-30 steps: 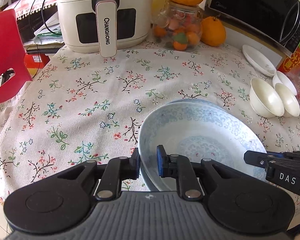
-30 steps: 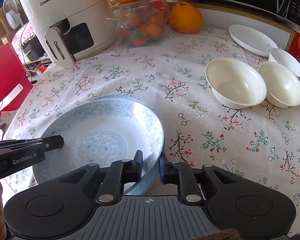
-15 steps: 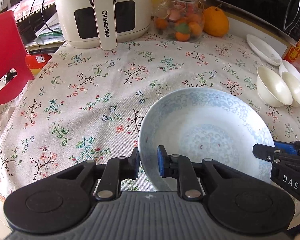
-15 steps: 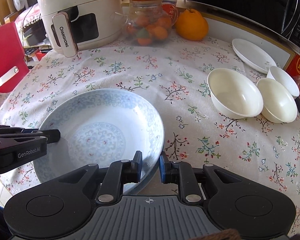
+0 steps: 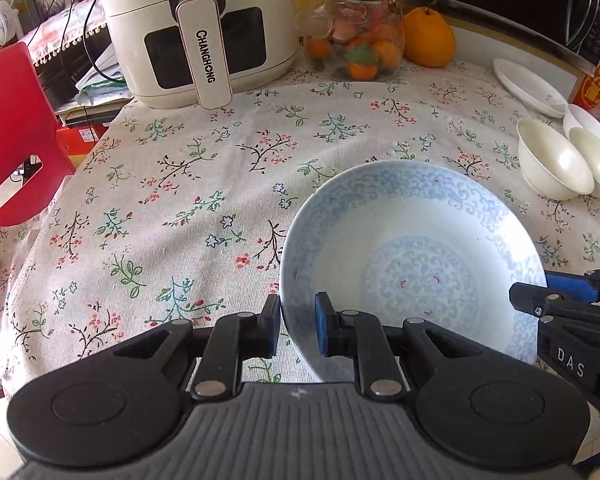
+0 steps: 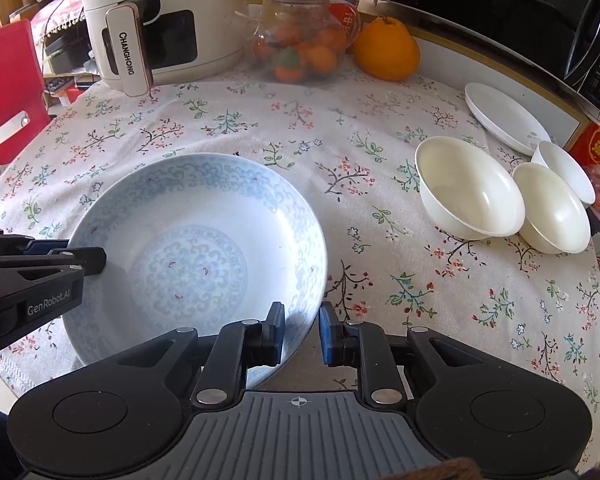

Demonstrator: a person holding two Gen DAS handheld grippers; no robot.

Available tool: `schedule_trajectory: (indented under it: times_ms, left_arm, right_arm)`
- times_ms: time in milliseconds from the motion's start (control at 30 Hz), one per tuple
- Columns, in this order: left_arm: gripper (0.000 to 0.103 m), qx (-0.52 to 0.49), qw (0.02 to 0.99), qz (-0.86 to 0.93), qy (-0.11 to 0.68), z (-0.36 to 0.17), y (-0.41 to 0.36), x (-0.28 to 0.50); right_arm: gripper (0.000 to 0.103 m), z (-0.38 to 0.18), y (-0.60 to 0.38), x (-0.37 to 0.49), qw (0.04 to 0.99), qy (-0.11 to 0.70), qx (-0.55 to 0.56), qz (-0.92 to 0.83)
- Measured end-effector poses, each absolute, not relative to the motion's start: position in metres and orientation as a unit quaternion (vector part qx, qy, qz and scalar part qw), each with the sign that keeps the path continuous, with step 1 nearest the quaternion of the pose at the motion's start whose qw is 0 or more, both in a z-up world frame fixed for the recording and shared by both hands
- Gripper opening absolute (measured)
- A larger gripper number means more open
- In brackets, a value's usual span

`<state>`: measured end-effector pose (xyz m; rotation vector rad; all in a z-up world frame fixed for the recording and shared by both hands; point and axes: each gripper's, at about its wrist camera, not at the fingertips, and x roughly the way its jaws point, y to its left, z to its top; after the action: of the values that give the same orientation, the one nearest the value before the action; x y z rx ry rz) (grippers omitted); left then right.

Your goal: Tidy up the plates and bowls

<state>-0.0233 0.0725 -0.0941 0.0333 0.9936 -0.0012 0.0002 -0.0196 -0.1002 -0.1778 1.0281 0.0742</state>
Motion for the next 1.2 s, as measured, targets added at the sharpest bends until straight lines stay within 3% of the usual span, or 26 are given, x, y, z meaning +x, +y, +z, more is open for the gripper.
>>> schedule_trajectory:
  times_ms: [400, 800, 1200]
  left_arm:
    - [0.02, -0.029, 0.874, -0.004, 0.486, -0.092, 0.081, -0.015]
    - [0.027, -0.084, 0.883, 0.02, 0.461, -0.071, 0.097, 0.004]
    - [0.03, -0.1, 0.887, -0.01, 0.45, -0.056, 0.064, 0.023]
  right_arm:
    - [0.023, -0.102, -0.026, 0.007, 0.862, 0.502, -0.063, 0.038]
    - [0.023, -0.087, -0.068, 0.027, 0.86, 0.508, 0.042, 0.027]
    - [0.025, -0.069, -0.092, 0.035, 0.87, 0.485, 0.085, 0.034]
